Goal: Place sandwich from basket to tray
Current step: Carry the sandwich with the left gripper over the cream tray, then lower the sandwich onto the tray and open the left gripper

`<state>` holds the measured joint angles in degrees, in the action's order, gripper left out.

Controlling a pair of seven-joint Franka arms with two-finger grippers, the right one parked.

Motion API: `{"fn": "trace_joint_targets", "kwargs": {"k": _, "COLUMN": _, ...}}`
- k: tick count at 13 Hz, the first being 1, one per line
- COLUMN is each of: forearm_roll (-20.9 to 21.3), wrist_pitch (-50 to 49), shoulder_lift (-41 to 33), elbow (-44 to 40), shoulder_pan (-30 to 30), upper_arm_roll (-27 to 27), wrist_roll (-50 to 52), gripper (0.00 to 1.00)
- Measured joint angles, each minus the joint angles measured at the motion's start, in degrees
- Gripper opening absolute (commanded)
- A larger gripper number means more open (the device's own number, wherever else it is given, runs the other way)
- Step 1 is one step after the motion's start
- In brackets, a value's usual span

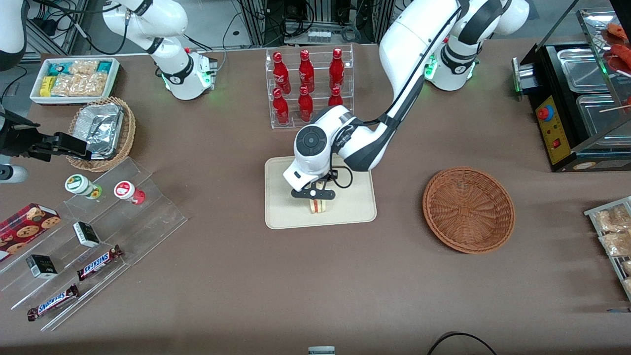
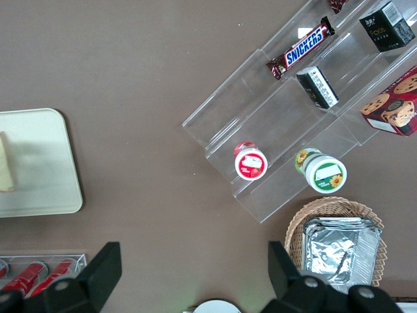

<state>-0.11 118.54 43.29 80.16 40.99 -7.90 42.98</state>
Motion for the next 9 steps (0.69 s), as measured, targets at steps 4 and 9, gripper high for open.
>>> {"fn": "trace_joint_targets", "kwargs": {"k": 4, "forearm_roll": 0.2, "wrist_pitch": -0.1, "shoulder_lift": 0.1, "elbow": -0.3, "shoulder_pan": 0.1, "upper_arm_roll": 0.2, "wrist_roll": 0.0, "gripper": 0.99}}
{"fn": "trace_joint_targets", "kwargs": {"k": 9, "forearm_roll": 0.3, "wrist_pitch": -4.5, "shoulder_lift": -4.0, "elbow": -2.8, "shoulder_pan": -0.1, "upper_arm_roll": 3.7, "wrist_roll": 0.2, "gripper": 0.99}}
